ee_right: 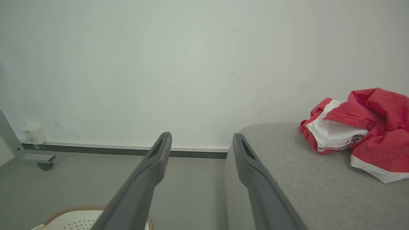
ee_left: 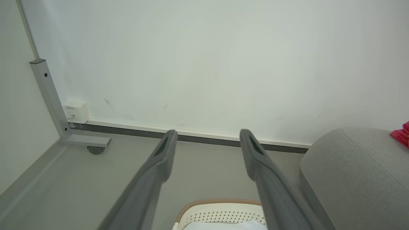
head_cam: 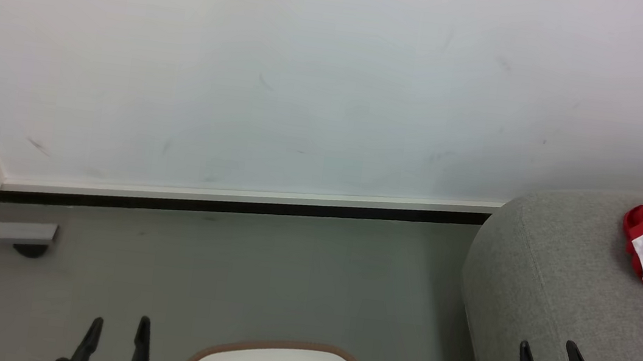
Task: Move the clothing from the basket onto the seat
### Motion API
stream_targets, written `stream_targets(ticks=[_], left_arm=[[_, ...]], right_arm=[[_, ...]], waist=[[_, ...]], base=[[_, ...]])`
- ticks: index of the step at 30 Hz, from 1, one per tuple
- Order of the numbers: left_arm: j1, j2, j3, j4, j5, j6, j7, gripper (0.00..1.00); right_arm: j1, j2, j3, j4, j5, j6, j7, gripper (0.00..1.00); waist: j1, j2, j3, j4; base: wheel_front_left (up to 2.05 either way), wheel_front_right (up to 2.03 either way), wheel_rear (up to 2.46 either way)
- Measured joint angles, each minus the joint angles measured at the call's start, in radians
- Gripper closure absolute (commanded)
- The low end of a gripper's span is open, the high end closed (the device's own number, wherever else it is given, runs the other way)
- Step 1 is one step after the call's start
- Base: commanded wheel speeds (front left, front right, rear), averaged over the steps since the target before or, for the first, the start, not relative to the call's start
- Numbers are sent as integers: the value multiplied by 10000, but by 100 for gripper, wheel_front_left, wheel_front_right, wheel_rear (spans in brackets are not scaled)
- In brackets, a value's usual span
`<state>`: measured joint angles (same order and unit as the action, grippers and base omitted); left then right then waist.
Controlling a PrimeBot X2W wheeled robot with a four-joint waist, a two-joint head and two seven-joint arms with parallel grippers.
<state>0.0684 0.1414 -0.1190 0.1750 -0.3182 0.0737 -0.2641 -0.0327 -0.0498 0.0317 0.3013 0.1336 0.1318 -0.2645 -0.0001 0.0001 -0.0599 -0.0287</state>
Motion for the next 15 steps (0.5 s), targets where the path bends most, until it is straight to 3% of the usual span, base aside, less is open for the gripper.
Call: stream_targets(ticks=[15], left_arm=[[-5, -600, 773, 245, 784, -988, -2, 0]], right_arm=[[22, 0, 33, 88, 253, 0, 0, 0]], waist=[[0, 0, 67, 13]], base=[[0, 0, 0]])
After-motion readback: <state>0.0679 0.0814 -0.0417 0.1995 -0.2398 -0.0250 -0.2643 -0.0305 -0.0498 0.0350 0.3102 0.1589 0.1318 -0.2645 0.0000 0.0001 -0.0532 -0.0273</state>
